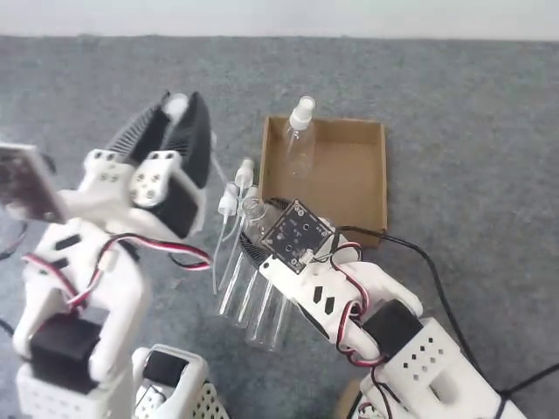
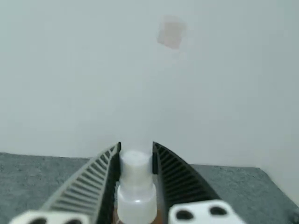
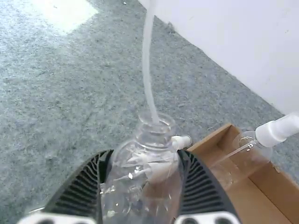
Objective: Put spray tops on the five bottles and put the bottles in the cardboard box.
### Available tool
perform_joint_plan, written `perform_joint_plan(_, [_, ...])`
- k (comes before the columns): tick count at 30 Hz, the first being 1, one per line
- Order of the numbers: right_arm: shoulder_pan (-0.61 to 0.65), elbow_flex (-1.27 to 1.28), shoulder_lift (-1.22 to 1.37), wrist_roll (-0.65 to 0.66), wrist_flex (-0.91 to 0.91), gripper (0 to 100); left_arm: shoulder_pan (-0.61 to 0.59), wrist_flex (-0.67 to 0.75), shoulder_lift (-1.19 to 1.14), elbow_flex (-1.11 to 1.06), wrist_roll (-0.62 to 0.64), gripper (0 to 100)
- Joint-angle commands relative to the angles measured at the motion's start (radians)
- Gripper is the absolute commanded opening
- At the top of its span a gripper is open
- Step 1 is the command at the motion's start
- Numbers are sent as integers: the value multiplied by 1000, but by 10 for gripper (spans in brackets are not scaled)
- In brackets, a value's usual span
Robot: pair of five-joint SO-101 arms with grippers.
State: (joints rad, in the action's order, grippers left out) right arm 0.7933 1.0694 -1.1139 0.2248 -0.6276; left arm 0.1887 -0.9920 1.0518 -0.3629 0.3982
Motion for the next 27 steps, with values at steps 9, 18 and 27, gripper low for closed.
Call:
perform_joint_plan(9, [-13,26,-33,-3,27,7,23,-20,8,-194,26,9])
perform_joint_plan(18, [-70,161,-93,-11,340,6,110,37,11,-433,28,9])
perform_joint_plan(27, [-145,178,-94,-138,380,6,121,49,11,-452,23,23])
